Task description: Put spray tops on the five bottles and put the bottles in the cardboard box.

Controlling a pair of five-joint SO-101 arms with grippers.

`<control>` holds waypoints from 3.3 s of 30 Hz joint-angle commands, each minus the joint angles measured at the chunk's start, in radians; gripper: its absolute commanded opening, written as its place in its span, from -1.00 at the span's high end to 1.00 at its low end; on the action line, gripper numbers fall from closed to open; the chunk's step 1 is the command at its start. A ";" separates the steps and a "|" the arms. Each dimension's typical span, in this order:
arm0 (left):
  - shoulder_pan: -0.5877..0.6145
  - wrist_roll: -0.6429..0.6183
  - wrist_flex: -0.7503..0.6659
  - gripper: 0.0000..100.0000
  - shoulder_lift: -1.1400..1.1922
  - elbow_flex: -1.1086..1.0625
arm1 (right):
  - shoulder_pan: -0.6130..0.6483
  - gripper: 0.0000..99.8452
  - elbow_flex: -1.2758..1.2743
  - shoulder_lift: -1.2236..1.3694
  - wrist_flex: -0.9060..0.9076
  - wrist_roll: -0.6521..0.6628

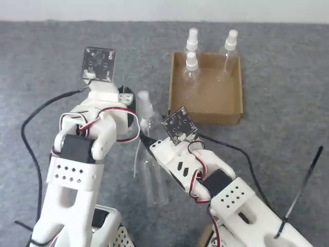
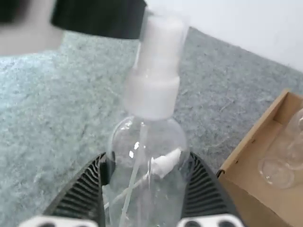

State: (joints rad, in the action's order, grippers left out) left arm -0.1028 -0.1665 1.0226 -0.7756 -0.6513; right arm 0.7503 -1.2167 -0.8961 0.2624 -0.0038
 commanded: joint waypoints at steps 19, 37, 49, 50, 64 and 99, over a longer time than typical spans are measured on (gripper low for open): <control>0.034 0.058 -0.120 0.74 -0.511 -0.461 | -0.205 0.99 0.446 0.151 0.160 -0.109; -0.046 0.063 -0.158 0.44 -0.618 -0.578 | -0.051 0.99 1.068 0.493 0.673 -0.196; -0.044 0.097 -0.199 0.44 -0.559 -0.582 | -0.104 0.99 0.991 0.315 0.820 -0.064; -0.044 0.097 -0.199 0.44 -0.560 -0.582 | -0.120 0.99 0.982 0.306 0.820 -0.055; -0.044 0.098 -0.198 0.45 -0.563 -0.584 | -0.690 0.99 1.043 0.524 0.657 0.153; -0.044 0.100 -0.199 0.45 -0.563 -0.599 | -0.691 0.98 1.045 1.115 0.101 0.084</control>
State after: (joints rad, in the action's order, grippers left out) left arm -0.1473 -0.0729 0.8523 -1.3449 -1.2559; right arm 0.0675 -0.2470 0.2394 0.3775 0.0898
